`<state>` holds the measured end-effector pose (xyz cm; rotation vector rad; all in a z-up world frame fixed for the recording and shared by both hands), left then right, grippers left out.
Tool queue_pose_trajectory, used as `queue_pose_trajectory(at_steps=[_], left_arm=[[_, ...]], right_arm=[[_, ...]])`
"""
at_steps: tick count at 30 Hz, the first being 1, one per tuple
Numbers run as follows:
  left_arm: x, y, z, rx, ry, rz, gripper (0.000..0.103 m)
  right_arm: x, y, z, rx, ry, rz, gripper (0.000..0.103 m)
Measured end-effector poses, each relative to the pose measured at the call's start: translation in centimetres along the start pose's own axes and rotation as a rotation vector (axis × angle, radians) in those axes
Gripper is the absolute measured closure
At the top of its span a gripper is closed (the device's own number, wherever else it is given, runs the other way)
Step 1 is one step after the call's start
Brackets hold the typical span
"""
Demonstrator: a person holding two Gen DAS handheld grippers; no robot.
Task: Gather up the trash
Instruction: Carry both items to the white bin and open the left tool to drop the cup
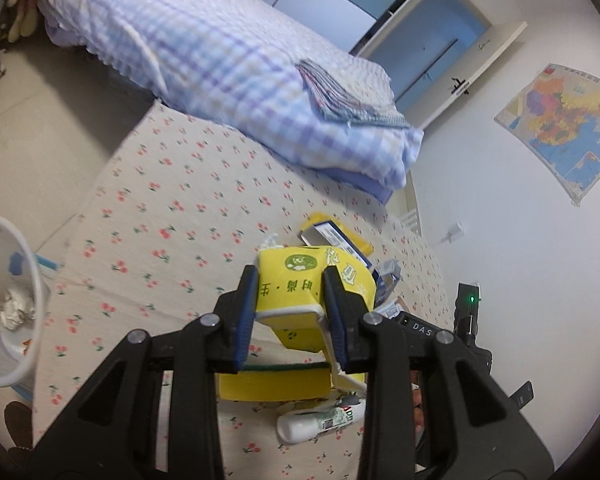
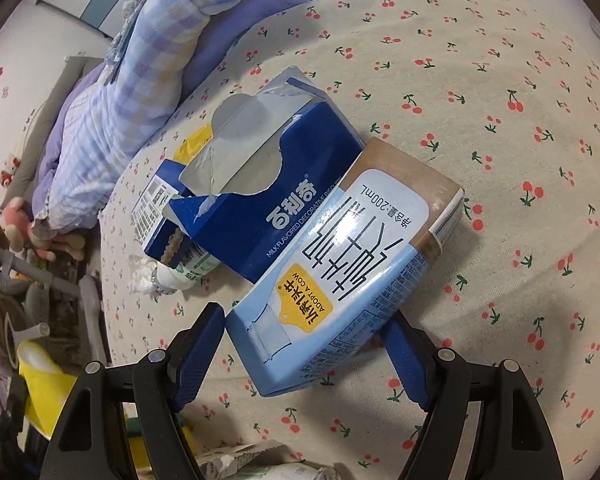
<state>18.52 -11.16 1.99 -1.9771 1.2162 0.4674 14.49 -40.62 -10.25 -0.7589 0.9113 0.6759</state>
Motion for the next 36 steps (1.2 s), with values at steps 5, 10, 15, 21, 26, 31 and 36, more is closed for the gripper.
queue_pose_trajectory(at_steps=[5, 10, 15, 21, 26, 31, 36], left_arm=[[-2.0, -0.4, 0.8, -0.008, -0.009, -0.060, 0.069], [-4.2, -1.3, 1.9, -0.017, -0.006, -0.131, 0.069], [-6.2, -2.1, 3.2, -0.047, 0.004, -0.174, 0.069], [-7.5, -2.8, 4.1, -0.062, 0.008, -0.200, 0.069], [-8.0, -2.9, 5.0, -0.070, -0.021, -0.216, 0.069], [-9.2, -3.0, 6.2, -0.082, -0.055, -0.236, 0.069], [-10.5, -3.5, 8.3, -0.085, -0.114, -0.265, 0.069]], right_arm=[[-0.1, 0.1, -0.1, 0.046, 0.012, 0.001, 0.020], [0.3, 0.0, 0.9, 0.003, 0.081, -0.012, 0.019], [0.0, 0.4, 1.3, -0.017, 0.062, -0.017, 0.042], [-2.0, 1.3, 0.8, -0.063, 0.041, -0.021, 0.059], [-4.9, 1.5, 0.3, -0.088, -0.005, -0.059, 0.060], [-8.0, 2.3, 0.9, -0.127, -0.050, -0.100, 0.061], [-9.7, 3.0, 4.1, -0.203, -0.108, -0.126, 0.061]])
Point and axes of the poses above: each gripper's, at about its wrist camera, not at the fingertips, and x roughly the way its jaws point, z to its left, y to its underside, the point moved 4 cm from there along x, roughly the way its jaws point, and after that the axes turned 13 degrees about -x, right-handed, at the moved point
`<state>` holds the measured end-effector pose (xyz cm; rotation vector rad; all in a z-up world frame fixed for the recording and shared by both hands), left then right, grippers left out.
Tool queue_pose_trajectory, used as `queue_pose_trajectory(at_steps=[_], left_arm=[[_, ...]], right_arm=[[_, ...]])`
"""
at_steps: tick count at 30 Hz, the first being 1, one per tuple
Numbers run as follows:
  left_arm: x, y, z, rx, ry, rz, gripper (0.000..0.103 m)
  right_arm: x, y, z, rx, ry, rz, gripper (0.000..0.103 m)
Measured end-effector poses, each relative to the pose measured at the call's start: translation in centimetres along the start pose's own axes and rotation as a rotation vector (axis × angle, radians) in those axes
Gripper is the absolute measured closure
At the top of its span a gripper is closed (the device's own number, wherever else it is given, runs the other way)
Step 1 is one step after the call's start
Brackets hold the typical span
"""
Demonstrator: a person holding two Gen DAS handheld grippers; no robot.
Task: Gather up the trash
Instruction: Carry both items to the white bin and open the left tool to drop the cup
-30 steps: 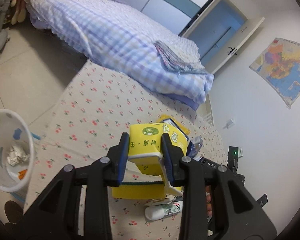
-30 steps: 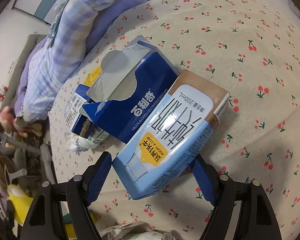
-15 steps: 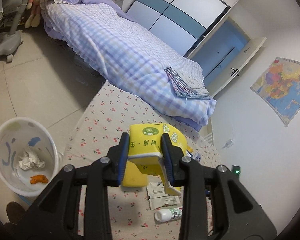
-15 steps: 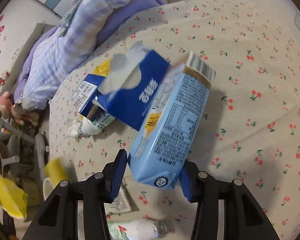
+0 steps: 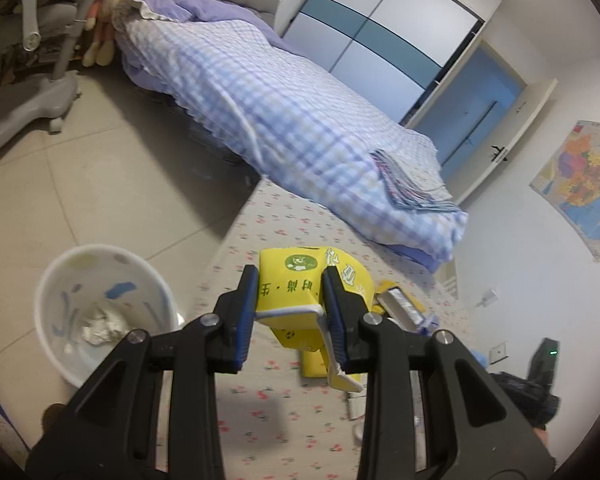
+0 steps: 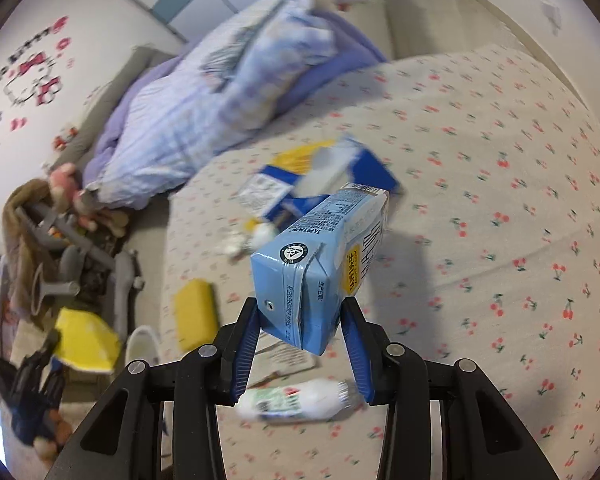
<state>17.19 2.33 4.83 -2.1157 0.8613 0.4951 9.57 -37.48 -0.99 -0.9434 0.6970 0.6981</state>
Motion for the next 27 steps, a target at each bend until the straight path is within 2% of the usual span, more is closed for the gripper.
queue_pose_trajectory(at_steps=[11, 14, 19, 27], left_arm=[[-1.5, -2.6, 7.4, 0.048, -0.205, -0.048, 0.068], [-1.3, -3.0, 9.4, 0.052, -0.259, -0.050, 0.068], [-0.6, -3.3, 12.4, 0.049, -0.336, -0.033, 0.068], [0.3, -4.0, 14.8, 0.061, -0.387, -0.032, 0.066]], right_arm=[[1.2, 0.4, 9.6, -0.157, -0.130, 0.005, 0.061], [3.2, 1.1, 13.1, -0.206, -0.183, 0.044, 0.061], [7.1, 2.7, 18.4, -0.285, -0.219, 0.125, 0.061], [12.3, 5.6, 24.7, -0.368, -0.274, 0.227, 0.061]])
Point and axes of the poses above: each gripper's, at about its wrist camera, not at the fingertips, and x roughly the way its jaws point, z to its left, y to its underside, the point moved 4 cm from there along x, roughly the way its jaws point, and after that the axes turned 13 degrees about -x, right-handed, at the moved point
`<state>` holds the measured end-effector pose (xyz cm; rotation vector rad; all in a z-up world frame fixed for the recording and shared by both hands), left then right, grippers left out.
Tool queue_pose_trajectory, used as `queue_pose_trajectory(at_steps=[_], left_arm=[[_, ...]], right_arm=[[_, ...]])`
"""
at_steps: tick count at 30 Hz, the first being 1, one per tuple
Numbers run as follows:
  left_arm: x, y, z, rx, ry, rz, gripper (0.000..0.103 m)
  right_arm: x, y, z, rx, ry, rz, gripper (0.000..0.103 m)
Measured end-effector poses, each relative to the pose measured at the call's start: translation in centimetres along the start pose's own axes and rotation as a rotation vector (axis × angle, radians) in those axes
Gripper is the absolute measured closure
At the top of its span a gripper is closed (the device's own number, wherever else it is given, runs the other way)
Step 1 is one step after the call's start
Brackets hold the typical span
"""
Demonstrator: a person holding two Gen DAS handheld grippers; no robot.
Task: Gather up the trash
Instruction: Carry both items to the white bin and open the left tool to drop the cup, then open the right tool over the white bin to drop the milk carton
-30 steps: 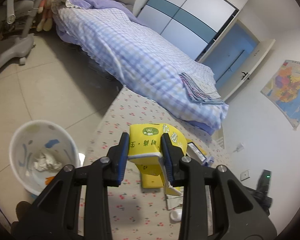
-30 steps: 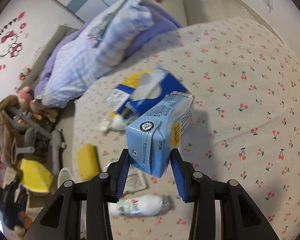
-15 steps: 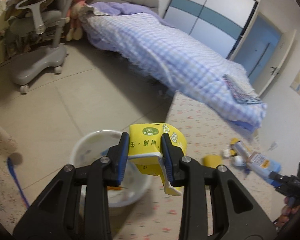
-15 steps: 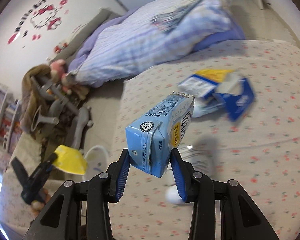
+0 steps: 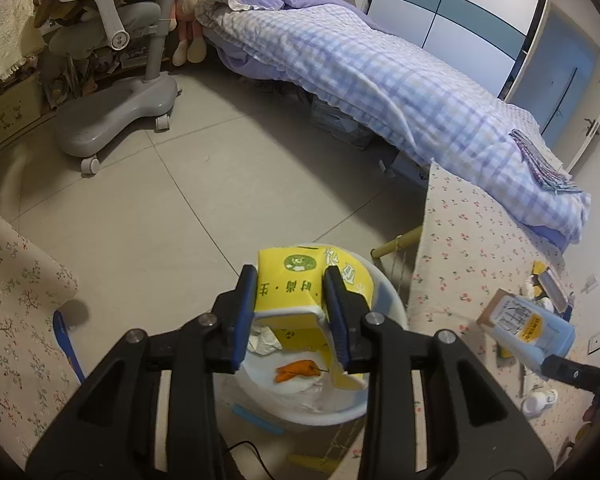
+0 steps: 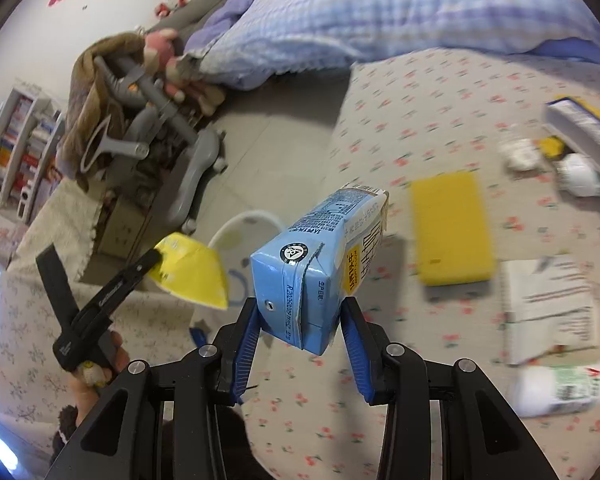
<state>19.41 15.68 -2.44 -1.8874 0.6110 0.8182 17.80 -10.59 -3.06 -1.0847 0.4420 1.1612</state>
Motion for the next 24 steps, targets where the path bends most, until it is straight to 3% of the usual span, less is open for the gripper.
queue_pose_trajectory(at_steps=[1, 3, 5, 6, 13, 17, 24], left_arm=[[0.1, 0.0, 0.2, 0.005, -0.008, 0.000, 0.065], [0.3, -0.1, 0.6, 0.004, -0.026, 0.033, 0.044], [-0.1, -0.2, 1.4, -0.013, -0.053, 0.030, 0.015], [-0.3, -0.2, 1.9, -0.014, -0.075, 0.034, 0.013], [-0.5, 0.6, 6.0, -0.062, -0.205, 0.128, 0.007], [-0.7, 1.0, 8.0, -0.109, -0.212, 0.173, 0.007], [-1.2, 0.9, 9.2, -0.119, -0.221, 0.166, 0.007]], right_arm=[[0.7, -0.1, 0.4, -0.006, -0.012, 0.009, 0.061], [1.8, -0.2, 1.0, -0.012, -0.024, 0.021, 0.061], [2.7, -0.3, 1.4, -0.016, -0.032, 0.030, 0.061], [3.2, -0.4, 1.7, -0.016, -0.036, 0.034, 0.061], [6.1, -1.3, 3.8, -0.049, -0.087, 0.050, 0.061], [7.3, -1.4, 5.1, -0.067, -0.134, 0.063, 0.061], [10.3, -1.3, 6.8, -0.074, -0.205, 0.110, 0.060]])
Point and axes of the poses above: each gripper's, at about its wrist camera, not at the fingertips, and x roughly the way its jaws point, z to its left, y to its underside, the point moved 4 cm from there along x, roughly the way its jaws point, and after that the axes turned 13 degrees about -x, right-handed, at the moved point
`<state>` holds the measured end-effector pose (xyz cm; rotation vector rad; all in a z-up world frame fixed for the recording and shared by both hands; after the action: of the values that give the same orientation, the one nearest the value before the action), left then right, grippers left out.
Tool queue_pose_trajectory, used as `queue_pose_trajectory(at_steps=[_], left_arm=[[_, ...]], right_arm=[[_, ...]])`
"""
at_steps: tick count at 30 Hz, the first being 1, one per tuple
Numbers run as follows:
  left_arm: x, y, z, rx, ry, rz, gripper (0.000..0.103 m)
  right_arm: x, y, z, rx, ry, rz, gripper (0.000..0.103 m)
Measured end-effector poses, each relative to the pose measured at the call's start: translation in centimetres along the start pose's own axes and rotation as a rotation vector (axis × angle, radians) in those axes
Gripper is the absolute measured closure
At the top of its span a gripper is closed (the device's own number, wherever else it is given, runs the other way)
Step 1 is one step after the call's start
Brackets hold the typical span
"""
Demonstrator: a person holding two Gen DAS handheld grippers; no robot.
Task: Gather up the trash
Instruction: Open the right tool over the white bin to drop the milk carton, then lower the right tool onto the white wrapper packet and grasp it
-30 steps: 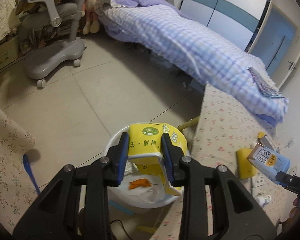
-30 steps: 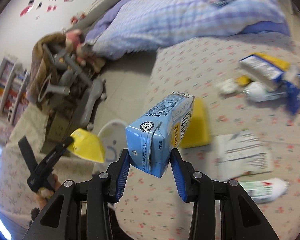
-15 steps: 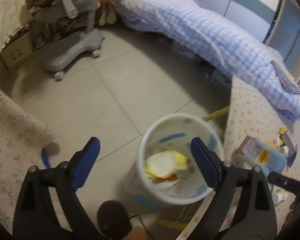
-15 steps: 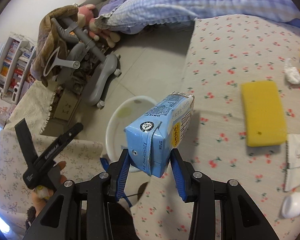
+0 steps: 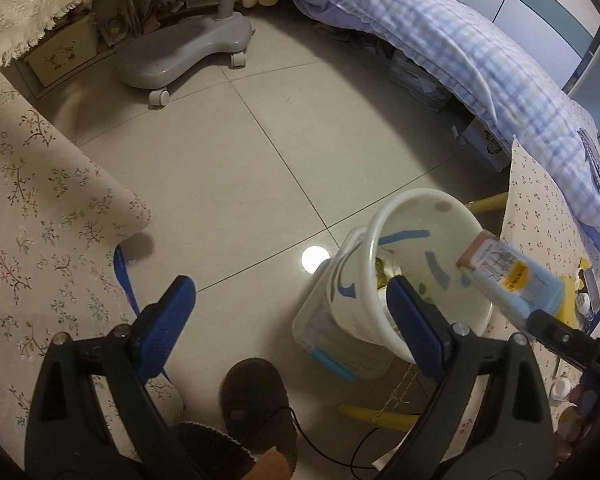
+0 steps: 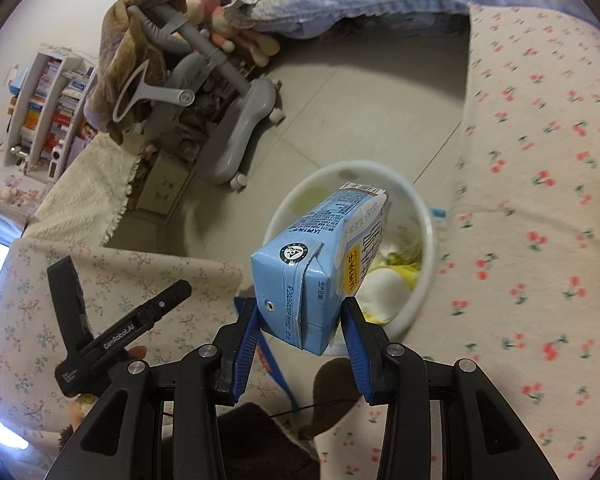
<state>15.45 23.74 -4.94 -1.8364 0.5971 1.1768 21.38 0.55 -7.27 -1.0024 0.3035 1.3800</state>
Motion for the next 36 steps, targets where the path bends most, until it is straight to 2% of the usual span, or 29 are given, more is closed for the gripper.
queue_pose_trajectory(at_steps=[1, 2, 3, 4, 10, 14, 17, 22, 27, 31, 36], left_arm=[[0.0, 0.0, 0.0, 0.002, -0.001, -0.002, 0.007], [0.0, 0.1, 0.0, 0.003, -0.003, -0.004, 0.006], [-0.1, 0.1, -0.1, 0.005, -0.004, -0.005, 0.006], [-0.1, 0.2, -0.1, 0.008, -0.003, -0.004, 0.005], [-0.6, 0.9, -1.7, 0.055, 0.012, -0.010, 0.003], [-0.9, 1.9, -3.4, 0.096, 0.027, 0.007, 0.003], [-1.1, 2.7, -5.1, 0.145, 0.036, 0.009, 0.003], [-1.3, 4.0, -7.3, 0.190, 0.052, 0.023, 0.003], [-1.4, 5.4, -9.6, 0.233, 0.069, 0.045, 0.003], [-1.2, 6.6, -11.4, 0.270, 0.069, 0.060, 0.003], [-1.1, 7.9, -13.9, 0.303, 0.080, 0.076, 0.003]], right_arm=[[0.3, 0.0, -0.1, 0.001, 0.009, 0.010, 0.060], [0.5, 0.1, -0.3, 0.002, 0.023, 0.018, 0.051], [0.6, 0.1, -0.5, 0.003, 0.038, 0.023, 0.036], [0.4, 0.2, -0.8, 0.003, 0.053, 0.017, 0.032], [-3.3, 0.5, -1.2, -0.019, 0.126, -0.034, 0.031], [-6.7, 1.4, -2.3, -0.032, 0.214, -0.060, 0.031], [-10.1, 2.4, -4.0, -0.032, 0.304, -0.081, 0.030], [-14.8, 4.3, -6.9, -0.005, 0.402, -0.098, 0.029], [-18.1, 6.7, -11.0, 0.049, 0.489, -0.064, 0.029], [-19.1, 8.5, -14.3, 0.104, 0.540, -0.018, 0.029], [-18.9, 10.1, -17.3, 0.163, 0.552, 0.036, 0.029]])
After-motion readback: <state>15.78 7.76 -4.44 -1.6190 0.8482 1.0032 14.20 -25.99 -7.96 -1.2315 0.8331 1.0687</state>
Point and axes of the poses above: each gripper's, at about its wrist camera, not at the fingertips, and x roughly the way its jaws point, z to its left, y to its underside, the point moved 4 cm from there along x, roughly the way its jaws point, and after that the axes turned 13 degrees about -x, right-handed, at the moved point
